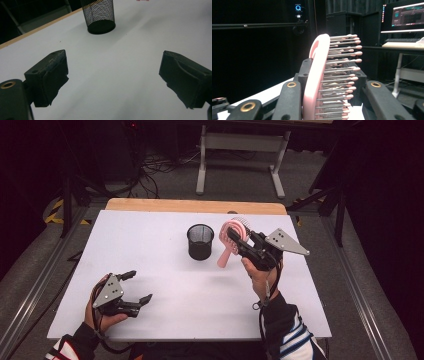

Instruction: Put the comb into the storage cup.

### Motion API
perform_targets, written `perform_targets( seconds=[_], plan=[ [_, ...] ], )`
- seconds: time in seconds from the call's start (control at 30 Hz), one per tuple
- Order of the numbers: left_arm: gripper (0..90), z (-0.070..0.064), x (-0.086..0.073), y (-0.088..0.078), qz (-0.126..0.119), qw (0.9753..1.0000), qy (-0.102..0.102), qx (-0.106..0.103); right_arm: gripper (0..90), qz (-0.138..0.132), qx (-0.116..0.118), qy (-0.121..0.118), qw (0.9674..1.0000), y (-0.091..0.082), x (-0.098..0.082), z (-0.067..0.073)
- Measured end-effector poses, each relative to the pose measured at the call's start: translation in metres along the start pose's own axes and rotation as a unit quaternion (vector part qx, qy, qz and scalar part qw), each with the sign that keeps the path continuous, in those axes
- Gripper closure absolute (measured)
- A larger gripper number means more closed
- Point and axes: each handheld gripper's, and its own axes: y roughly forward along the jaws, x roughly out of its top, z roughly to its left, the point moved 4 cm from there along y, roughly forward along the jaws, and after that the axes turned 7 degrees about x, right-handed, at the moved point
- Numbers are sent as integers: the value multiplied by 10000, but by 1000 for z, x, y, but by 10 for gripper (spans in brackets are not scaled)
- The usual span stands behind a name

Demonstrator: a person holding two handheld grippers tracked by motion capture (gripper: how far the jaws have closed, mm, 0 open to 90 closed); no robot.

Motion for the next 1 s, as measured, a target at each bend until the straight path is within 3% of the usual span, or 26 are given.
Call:
perform_targets(
  seconds=[0.23, 0.6, 1.0],
  plan=[
    [100, 2, -1, -6, -55, 10000, -44, 62, 639, 95, -37, -237, 9997, 14, 10, -8],
    [98, 6, -1, -7, -60, 9999, -98, 36, 639, 122, -85, -173, 9997, 30, 19, -27],
    [98, 5, 0, -9, -44, 9999, -54, 122, 639, 6, -93, -321, 9994, 40, 40, -24]
  ],
)
